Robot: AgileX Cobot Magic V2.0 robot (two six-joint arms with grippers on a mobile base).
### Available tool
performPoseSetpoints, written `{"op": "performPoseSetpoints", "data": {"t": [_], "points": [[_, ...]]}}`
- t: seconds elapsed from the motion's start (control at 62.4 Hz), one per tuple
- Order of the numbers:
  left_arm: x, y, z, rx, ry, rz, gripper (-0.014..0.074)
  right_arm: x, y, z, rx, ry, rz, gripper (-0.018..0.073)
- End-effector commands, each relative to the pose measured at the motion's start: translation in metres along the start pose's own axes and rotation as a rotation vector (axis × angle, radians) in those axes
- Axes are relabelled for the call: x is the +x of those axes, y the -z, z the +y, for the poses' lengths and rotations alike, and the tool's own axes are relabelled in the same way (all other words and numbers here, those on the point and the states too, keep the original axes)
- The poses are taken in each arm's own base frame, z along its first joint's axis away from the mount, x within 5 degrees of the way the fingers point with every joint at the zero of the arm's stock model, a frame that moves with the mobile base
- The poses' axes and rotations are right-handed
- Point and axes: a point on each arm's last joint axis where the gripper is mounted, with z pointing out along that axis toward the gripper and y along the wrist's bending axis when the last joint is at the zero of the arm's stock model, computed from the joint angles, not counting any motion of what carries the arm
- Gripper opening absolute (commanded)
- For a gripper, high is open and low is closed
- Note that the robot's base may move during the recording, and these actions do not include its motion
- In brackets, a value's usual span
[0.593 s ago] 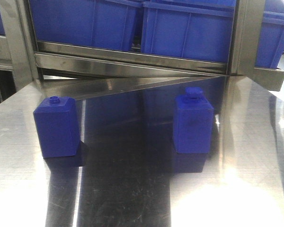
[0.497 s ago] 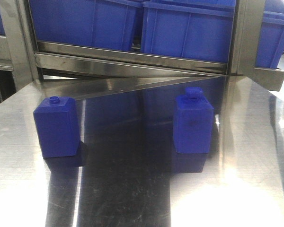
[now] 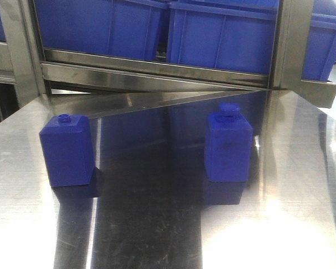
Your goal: Pick and sort blue part to right shelf
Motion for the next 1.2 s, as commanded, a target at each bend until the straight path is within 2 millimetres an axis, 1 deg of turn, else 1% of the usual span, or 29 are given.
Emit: {"op": "performPoseSetpoints", "data": {"t": [0.0, 0.112, 0.289, 0.369, 0.529, 0.609, 0.705, 0.802, 0.93, 1.074, 1.106, 1.138, 1.17, 1.186], "points": [[-0.001, 0.001, 0.0, -0.001, 0.013, -0.078, 0.0135, -0.019, 0.003, 0.001, -0.01, 0.01, -0.147, 0.0028], [-0.001, 0.001, 0.0, -0.001, 0.013, -0.078, 0.0135, -0.023, 0.004, 0.002, -0.011, -0.015, -0.172, 0.0028], [-0.001, 0.001, 0.0, -0.001, 0.013, -0.078, 0.0135, -0.044, 0.007, 0.003, -0.012, -0.026, -0.185, 0.0028], [-0.001, 0.001, 0.0, -0.001, 0.013, -0.078, 0.0136, -0.053, 0.007, 0.004, -0.007, -0.019, -0.141, 0.0028], [-0.001, 0.001, 0.0, -0.001, 0.013, -0.078, 0.0136, -0.069, 0.001, 0.004, 0.015, 0.043, 0.014, 0.0028], [-0.001, 0.001, 0.0, -0.001, 0.013, -0.078, 0.0136, -0.079, -0.008, 0.004, 0.025, 0.06, 0.083, 0.0028], [-0.001, 0.001, 0.0, -0.001, 0.013, -0.078, 0.0136, -0.085, -0.021, 0.004, 0.026, 0.053, 0.13, 0.0028], [-0.001, 0.001, 0.0, -0.001, 0.013, -0.078, 0.0136, -0.091, -0.037, 0.005, 0.035, 0.005, 0.197, 0.0028], [-0.001, 0.001, 0.0, -0.001, 0.013, -0.078, 0.0135, -0.091, -0.061, 0.004, 0.061, -0.07, 0.315, 0.0028], [-0.001, 0.001, 0.0, -0.001, 0.013, -0.078, 0.0136, -0.085, -0.091, 0.003, 0.09, -0.096, 0.466, 0.0035], [-0.001, 0.001, 0.0, -0.001, 0.013, -0.078, 0.0136, -0.084, -0.096, 0.003, 0.093, -0.094, 0.489, 0.0048], [-0.001, 0.001, 0.0, -0.001, 0.013, -0.078, 0.0136, -0.082, -0.101, 0.003, 0.095, -0.09, 0.515, 0.0081], [-0.001, 0.001, 0.0, -0.001, 0.013, -0.078, 0.0136, -0.081, -0.106, 0.004, 0.094, -0.085, 0.543, 0.0118], [-0.001, 0.001, 0.0, -0.001, 0.013, -0.078, 0.0136, -0.081, -0.109, 0.004, 0.092, -0.08, 0.555, 0.0152]]}}
